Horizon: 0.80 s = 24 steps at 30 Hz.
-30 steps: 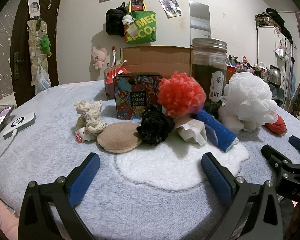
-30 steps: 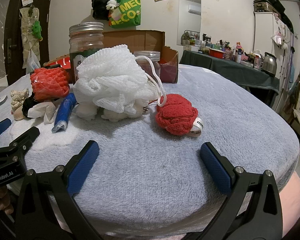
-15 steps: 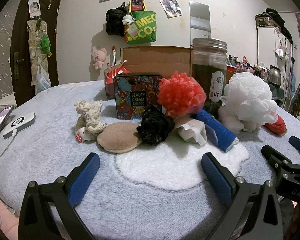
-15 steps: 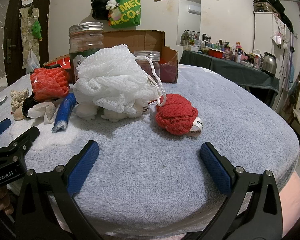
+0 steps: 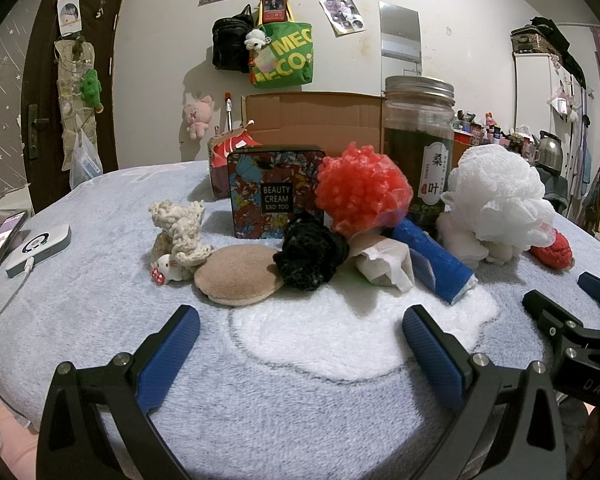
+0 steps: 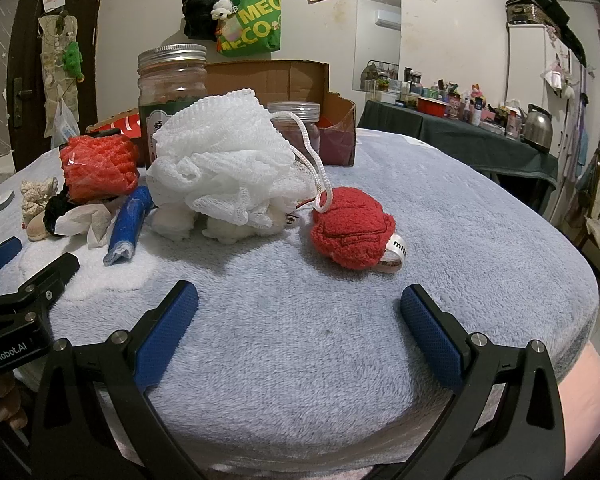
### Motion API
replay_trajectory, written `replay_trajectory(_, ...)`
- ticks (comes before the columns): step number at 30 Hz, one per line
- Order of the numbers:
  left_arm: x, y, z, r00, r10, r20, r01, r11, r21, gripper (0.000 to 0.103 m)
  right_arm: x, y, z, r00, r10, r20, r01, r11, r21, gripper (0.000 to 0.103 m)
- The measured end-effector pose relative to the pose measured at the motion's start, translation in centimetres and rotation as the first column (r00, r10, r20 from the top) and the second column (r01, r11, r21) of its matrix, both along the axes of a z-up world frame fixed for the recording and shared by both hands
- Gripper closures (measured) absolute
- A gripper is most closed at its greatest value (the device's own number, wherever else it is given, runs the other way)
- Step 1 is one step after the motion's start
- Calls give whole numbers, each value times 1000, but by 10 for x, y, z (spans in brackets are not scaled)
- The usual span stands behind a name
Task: Organize soft objects
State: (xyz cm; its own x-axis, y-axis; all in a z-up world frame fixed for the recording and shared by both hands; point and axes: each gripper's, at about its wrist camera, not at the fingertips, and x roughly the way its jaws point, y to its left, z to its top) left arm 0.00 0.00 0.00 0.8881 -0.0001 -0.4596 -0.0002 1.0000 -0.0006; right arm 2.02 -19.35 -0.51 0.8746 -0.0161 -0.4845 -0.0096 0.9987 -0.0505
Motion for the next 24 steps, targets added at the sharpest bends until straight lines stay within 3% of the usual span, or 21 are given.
replay_trajectory(24, 0, 0, 0, 1000, 0, 0, 0, 1000, -1, 0, 0, 2, -1, 1000, -1, 1, 1, 1000, 2, 0)
